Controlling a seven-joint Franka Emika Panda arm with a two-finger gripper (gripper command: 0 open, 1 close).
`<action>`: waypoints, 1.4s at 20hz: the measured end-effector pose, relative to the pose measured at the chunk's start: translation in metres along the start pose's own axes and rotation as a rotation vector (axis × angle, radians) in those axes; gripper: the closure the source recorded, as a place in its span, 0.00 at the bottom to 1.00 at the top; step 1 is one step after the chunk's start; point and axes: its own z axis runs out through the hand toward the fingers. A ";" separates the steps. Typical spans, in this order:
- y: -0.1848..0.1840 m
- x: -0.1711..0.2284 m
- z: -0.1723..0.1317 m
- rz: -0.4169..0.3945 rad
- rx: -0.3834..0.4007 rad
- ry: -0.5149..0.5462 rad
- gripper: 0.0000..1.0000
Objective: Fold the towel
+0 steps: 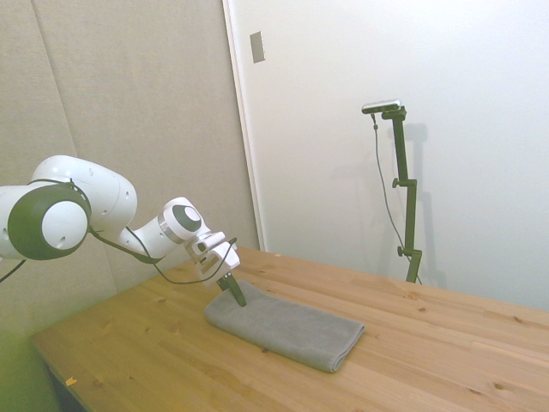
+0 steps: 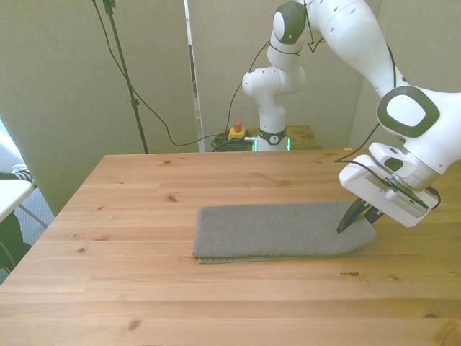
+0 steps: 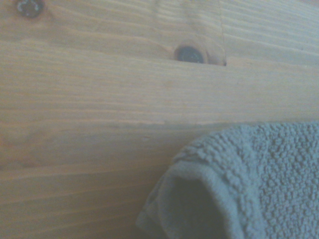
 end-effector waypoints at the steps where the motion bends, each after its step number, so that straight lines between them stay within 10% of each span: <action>1: 0.002 0.003 0.001 0.003 0.007 -0.017 1.00; 28: 0.173 0.206 0.025 0.124 0.393 -0.336 1.00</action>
